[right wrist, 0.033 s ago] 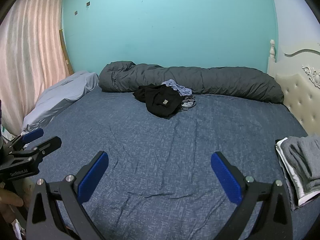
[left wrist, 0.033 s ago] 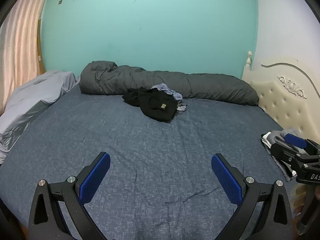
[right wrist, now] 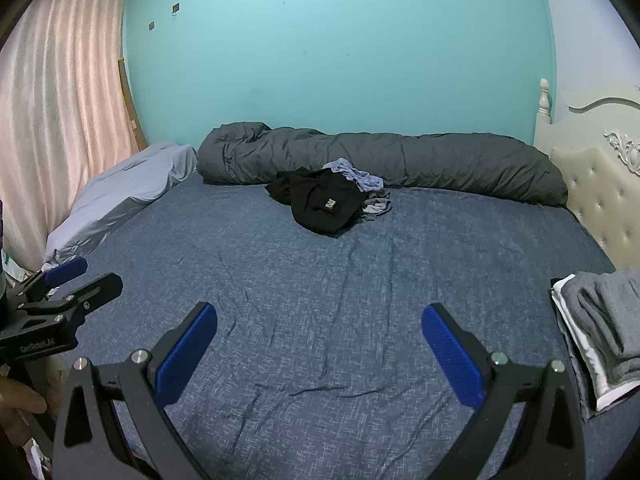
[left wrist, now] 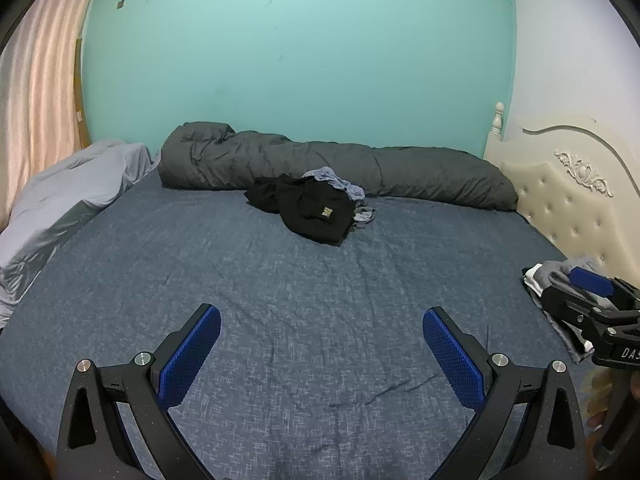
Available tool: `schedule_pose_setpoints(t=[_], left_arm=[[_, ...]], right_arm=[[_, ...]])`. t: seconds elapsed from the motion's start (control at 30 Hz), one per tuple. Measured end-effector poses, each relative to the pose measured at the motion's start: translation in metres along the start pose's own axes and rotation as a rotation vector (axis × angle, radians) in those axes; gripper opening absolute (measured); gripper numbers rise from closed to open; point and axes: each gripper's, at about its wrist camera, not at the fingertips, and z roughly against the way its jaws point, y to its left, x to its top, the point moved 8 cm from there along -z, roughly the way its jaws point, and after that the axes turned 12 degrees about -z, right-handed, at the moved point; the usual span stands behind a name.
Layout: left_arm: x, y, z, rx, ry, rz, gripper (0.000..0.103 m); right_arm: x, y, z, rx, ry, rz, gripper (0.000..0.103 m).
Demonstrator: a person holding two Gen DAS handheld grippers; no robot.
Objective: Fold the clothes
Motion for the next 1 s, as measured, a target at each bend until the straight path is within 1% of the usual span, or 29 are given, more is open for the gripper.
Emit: schedule_pose_setpoints(t=[0.2,0.37,1.0], left_arm=[[-0.002,-0.002,0.001,0.002,-0.008,-0.008,0.103],[-0.001,0.000,0.003,0.007,-0.007,-0.009,0.103],[0.001,-0.003,0.007,0.010,-0.008,-0.020,0.103]], right_arm=[[0.002,-0.006,0.005,0.016,-0.028,-0.006,0.103],[0.008,-0.005,0.002,-0.008,-0.002,0.004,0.103],[0.003,-0.015,-0.001,-0.009,0.006,-0.017,0.103]])
